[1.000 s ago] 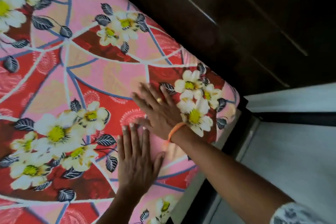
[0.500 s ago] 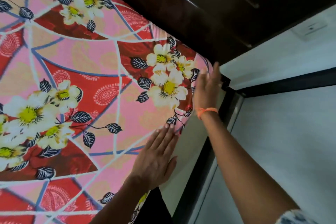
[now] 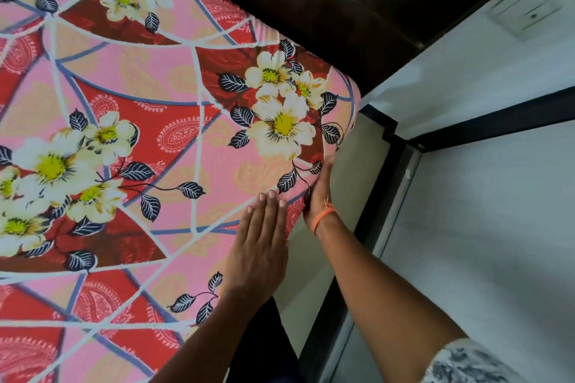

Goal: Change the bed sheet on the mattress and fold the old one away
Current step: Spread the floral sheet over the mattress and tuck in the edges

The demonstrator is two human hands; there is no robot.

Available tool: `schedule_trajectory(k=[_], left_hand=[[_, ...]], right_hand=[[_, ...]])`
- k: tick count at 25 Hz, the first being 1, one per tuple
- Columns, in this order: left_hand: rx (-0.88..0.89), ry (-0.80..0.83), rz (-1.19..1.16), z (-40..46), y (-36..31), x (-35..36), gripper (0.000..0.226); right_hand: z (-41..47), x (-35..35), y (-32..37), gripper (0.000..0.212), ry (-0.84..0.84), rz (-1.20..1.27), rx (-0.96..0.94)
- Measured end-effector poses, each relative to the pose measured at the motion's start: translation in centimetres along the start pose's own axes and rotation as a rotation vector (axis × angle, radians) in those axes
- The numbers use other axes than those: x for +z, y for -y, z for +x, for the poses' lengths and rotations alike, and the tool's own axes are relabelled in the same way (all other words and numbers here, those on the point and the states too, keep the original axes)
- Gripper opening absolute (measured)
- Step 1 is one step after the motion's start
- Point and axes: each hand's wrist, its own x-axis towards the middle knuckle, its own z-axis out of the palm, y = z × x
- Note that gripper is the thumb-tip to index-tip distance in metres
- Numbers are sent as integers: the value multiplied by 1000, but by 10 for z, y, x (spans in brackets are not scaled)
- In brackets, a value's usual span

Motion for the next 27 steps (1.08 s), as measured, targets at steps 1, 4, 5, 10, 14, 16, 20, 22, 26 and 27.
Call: schedule_trajectory(k=[1, 4, 5, 10, 14, 16, 20, 22, 26, 27], left_hand=[[26, -3, 1, -2, 1, 0, 66], [196, -81, -111, -23, 2, -7, 62], [204, -124, -180, -32, 5, -11, 60], [-370, -300, -237, -73, 63, -23, 59], [-506, -108, -117, -129, 64, -8, 75], [-473, -87, -145, -152, 42, -1, 76], [-463, -24, -104, -168, 14, 9, 90], [-449, -7, -55, -166, 14, 12, 103], [-439, -3, 20, -156, 33, 8, 106], [-433, -10, 35, -153, 37, 6, 107]], right_hand=[[-5, -3, -10, 98, 15, -1, 83], [-23, -14, -19, 78, -352, -294, 171], [-27, -16, -15, 65, -613, -424, 64], [-81, 63, 19, 59, -234, -1180, -1082], [-95, 77, -42, 68, 122, -1802, -1165], [-113, 54, -68, 68, 130, -1833, -1142], [-144, 18, -93, 88, -22, -1374, -806], [-138, 31, -93, 103, -200, -803, -378], [-109, 78, -90, 104, -349, -389, -297], [-105, 85, -91, 103, -365, -374, -323]])
